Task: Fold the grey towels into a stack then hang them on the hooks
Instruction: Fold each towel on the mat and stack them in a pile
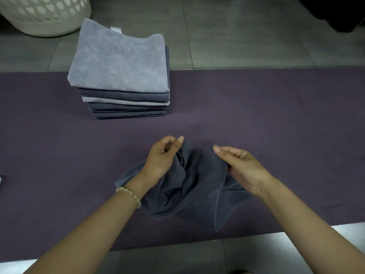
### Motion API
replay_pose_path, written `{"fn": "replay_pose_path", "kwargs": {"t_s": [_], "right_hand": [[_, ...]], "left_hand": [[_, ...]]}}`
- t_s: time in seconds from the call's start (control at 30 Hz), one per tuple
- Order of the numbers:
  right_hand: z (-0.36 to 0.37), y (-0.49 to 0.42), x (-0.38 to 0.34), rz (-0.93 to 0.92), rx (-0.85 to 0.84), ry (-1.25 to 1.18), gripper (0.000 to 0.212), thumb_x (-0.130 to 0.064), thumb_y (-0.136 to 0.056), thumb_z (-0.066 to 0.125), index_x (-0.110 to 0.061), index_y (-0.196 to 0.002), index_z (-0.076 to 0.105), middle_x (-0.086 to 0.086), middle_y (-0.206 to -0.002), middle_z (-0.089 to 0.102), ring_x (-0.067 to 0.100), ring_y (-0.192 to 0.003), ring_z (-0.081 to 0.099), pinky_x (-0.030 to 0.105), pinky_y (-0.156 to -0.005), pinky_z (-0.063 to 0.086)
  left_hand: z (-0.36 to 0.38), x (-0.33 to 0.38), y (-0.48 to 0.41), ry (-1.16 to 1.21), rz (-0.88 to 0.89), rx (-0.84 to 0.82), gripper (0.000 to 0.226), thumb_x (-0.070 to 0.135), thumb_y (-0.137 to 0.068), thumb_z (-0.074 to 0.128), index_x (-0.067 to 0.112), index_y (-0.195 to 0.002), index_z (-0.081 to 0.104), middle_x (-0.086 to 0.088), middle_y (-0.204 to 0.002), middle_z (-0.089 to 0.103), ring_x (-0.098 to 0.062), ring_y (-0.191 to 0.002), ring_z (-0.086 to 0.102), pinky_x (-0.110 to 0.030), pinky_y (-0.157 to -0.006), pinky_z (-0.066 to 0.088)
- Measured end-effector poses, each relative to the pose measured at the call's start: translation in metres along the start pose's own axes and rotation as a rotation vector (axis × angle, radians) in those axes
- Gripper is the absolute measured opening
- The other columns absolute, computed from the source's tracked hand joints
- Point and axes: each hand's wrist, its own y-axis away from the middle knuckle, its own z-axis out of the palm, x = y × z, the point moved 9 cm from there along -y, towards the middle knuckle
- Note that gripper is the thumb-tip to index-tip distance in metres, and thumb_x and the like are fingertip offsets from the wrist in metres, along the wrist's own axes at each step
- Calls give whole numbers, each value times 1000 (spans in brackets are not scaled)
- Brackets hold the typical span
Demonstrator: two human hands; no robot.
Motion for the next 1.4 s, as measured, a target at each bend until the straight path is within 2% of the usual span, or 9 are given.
{"fn": "replay_pose_path", "kwargs": {"t_s": [0.1, 0.17, 0.3, 0.53, 0.7, 0.87, 1.03, 1.23, 1.4], "right_hand": [[46, 19, -13, -47, -398, 331, 7, -16, -80, 65, -18, -77, 72, -9, -76, 72, -1, -75, 65, 13, -73, 48], [60, 20, -17, -96, -454, 387, 12, -8, -83, 64, -17, -80, 70, -9, -77, 72, -1, -75, 65, 12, -72, 48], [42, -3, -30, -317, -143, 378, 6, -12, -84, 68, -13, -88, 72, 7, -86, 74, 13, -80, 68, 26, -82, 55], [24, -9, -29, -396, 56, 398, 16, -12, -77, 76, -16, -83, 62, -5, -62, 65, 3, -56, 55, 15, -63, 48], [21, -11, -29, -392, 96, 557, 10, -22, -76, 78, -21, -81, 69, -6, -62, 68, 3, -59, 61, 9, -67, 47], [13, 7, -40, -416, 168, 542, 11, -19, -77, 78, -12, -75, 69, 1, -65, 70, 5, -57, 60, 12, -62, 49], [5, 57, -110, -527, 156, 617, 19, -10, -82, 71, -21, -72, 59, -2, -62, 56, 0, -59, 50, 9, -65, 41], [-19, 163, -230, -758, 334, 704, 22, -7, -90, 61, -21, -75, 53, 4, -78, 53, -2, -66, 52, 7, -66, 40], [-42, 268, -309, -849, 421, 570, 13, -14, -93, 57, -18, -81, 55, -25, -67, 62, -8, -68, 56, 3, -65, 43]], "left_hand": [[5, 4, 1, 14, -1, -35, 36, 30, -94, 55, 10, -63, 54, -7, -62, 34, -14, -60, 33, -22, -57, 33], [13, 3, 4, 44, -52, -88, 43, 34, -92, 58, 0, -65, 56, -8, -61, 40, -17, -60, 37, -25, -57, 36], [26, -7, 13, 101, -187, -182, 41, 38, -93, 53, 2, -88, 73, -8, -79, 73, -17, -73, 68, -23, -67, 55], [27, -11, 13, 52, -150, -178, 57, 44, -93, 50, -11, -95, 66, -24, -96, 70, -27, -86, 68, -36, -83, 54], [29, -5, 17, 48, -106, -188, 45, 34, -95, 50, -7, -94, 70, -20, -94, 72, -33, -92, 67, -36, -85, 53], [21, 15, 20, 25, -54, -117, 34, 30, -95, 52, 13, -72, 70, 3, -69, 69, -4, -67, 62, -16, -66, 49], [-35, 103, 25, -154, 178, 29, 43, 45, -90, 54, 4, -81, 62, -13, -79, 63, -4, -72, 54, -14, -70, 41], [-125, 237, 72, -121, 286, 364, 27, 34, -93, 55, 11, -78, 55, 5, -65, 51, 0, -57, 47, -7, -57, 38], [-181, 338, 132, -177, 418, 374, 22, 27, -89, 64, 6, -93, 59, 5, -82, 60, -1, -73, 54, -4, -60, 41]]}}
